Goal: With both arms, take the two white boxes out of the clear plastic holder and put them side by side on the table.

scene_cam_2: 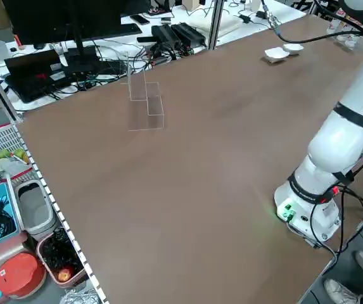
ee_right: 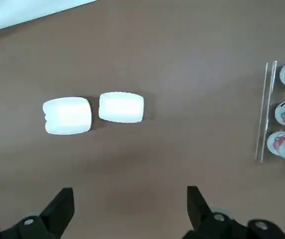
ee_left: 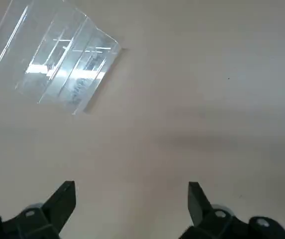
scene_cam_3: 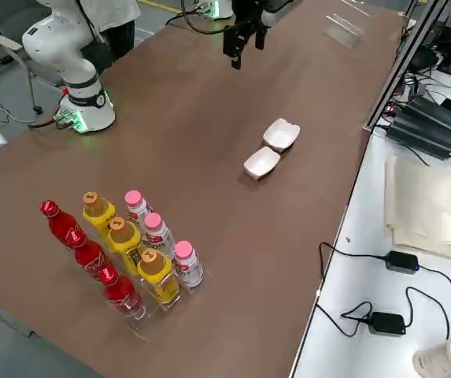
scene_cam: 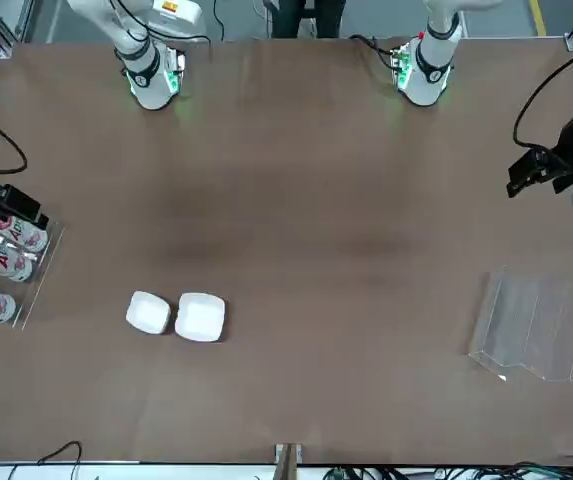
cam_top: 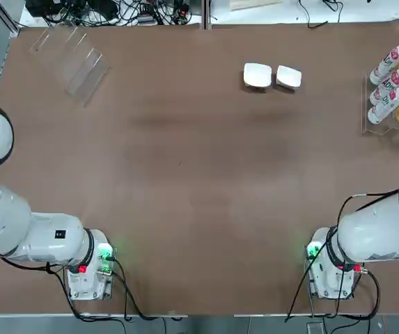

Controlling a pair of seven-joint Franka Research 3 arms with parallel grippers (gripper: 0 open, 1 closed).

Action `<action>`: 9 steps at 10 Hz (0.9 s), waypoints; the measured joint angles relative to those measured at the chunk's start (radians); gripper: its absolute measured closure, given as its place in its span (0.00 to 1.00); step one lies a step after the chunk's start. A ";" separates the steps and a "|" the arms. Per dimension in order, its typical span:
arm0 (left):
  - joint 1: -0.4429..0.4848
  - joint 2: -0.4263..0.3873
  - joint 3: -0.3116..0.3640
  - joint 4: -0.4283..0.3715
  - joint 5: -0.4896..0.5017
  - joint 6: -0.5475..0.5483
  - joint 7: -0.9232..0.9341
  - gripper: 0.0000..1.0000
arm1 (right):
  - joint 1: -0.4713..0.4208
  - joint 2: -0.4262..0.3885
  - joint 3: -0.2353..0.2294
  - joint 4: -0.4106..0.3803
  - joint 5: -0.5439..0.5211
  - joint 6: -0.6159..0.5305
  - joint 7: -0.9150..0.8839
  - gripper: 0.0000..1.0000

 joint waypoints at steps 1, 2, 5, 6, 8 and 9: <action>0.000 0.000 -0.001 0.000 0.000 0.000 0.000 0.00 | -0.002 -0.030 0.000 -0.027 -0.009 -0.001 -0.013 0.00; 0.000 0.000 -0.003 0.000 0.000 -0.001 0.000 0.00 | -0.006 -0.062 0.000 -0.050 -0.021 -0.005 -0.025 0.00; 0.000 0.000 -0.005 -0.001 0.000 -0.003 0.000 0.00 | -0.042 -0.107 -0.003 -0.064 -0.041 -0.015 -0.099 0.00; 0.001 0.000 -0.005 -0.001 0.000 -0.004 0.000 0.00 | -0.049 -0.109 -0.003 -0.052 -0.048 -0.012 -0.108 0.00; 0.005 0.000 -0.005 -0.001 0.000 -0.004 0.000 0.00 | -0.050 -0.111 -0.001 -0.018 -0.060 -0.013 -0.111 0.00; 0.005 0.000 -0.005 -0.001 0.000 -0.004 0.000 0.00 | -0.050 -0.112 0.001 -0.013 -0.063 -0.013 -0.111 0.00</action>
